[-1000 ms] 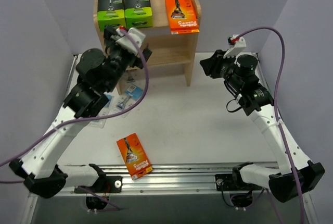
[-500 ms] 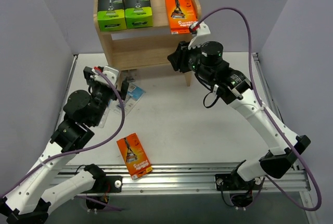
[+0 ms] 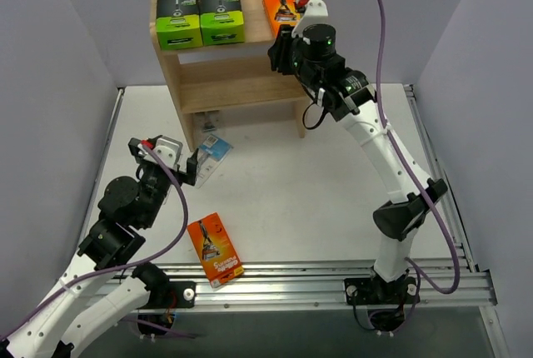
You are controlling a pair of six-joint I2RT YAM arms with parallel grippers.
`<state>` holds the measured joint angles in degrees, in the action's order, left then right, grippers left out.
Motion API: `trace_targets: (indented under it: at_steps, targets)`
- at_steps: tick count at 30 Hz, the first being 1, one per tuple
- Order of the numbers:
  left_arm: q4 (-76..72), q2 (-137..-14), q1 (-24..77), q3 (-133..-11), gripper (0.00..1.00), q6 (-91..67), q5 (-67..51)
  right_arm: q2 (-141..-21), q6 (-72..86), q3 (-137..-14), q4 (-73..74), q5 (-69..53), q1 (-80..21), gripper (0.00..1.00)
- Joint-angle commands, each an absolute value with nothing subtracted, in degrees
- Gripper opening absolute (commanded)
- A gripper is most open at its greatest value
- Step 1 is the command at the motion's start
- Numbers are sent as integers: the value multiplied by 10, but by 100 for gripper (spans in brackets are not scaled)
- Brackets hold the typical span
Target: Place and organize the shaving razors onto the shelf
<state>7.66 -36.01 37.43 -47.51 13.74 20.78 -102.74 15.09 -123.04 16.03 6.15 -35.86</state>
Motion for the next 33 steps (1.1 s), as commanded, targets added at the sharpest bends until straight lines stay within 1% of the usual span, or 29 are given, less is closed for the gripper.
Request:
trace_targets:
  at_steps: [1, 2, 4, 5, 10, 15, 20, 33]
  targets:
    - [31, -344, 384, -464, 94, 127, 214, -1066, 162, -1320, 182, 36, -315, 29]
    - [27, -343, 388, -459, 94, 132, 217, -1086, 163, -1352, 189, 24, -308, 29]
    - [27, -345, 397, -457, 94, 136, 235, -1100, 169, -1373, 197, 7, -291, 29]
    - [32, -347, 399, -461, 94, 133, 243, -1107, 170, -1379, 194, -15, -287, 30]
    - [41, -355, 398, -466, 94, 127, 260, -1107, 170, -1377, 180, -41, -279, 31]
    - [40, -351, 399, -462, 94, 125, 259, -1085, 172, -1354, 178, -55, -281, 31]
    - [40, -349, 399, -461, 94, 123, 258, -1043, 174, -1296, 164, -54, -287, 31]
    - [38, -351, 400, -459, 94, 119, 249, -1030, 185, -1298, 145, -57, -291, 32]
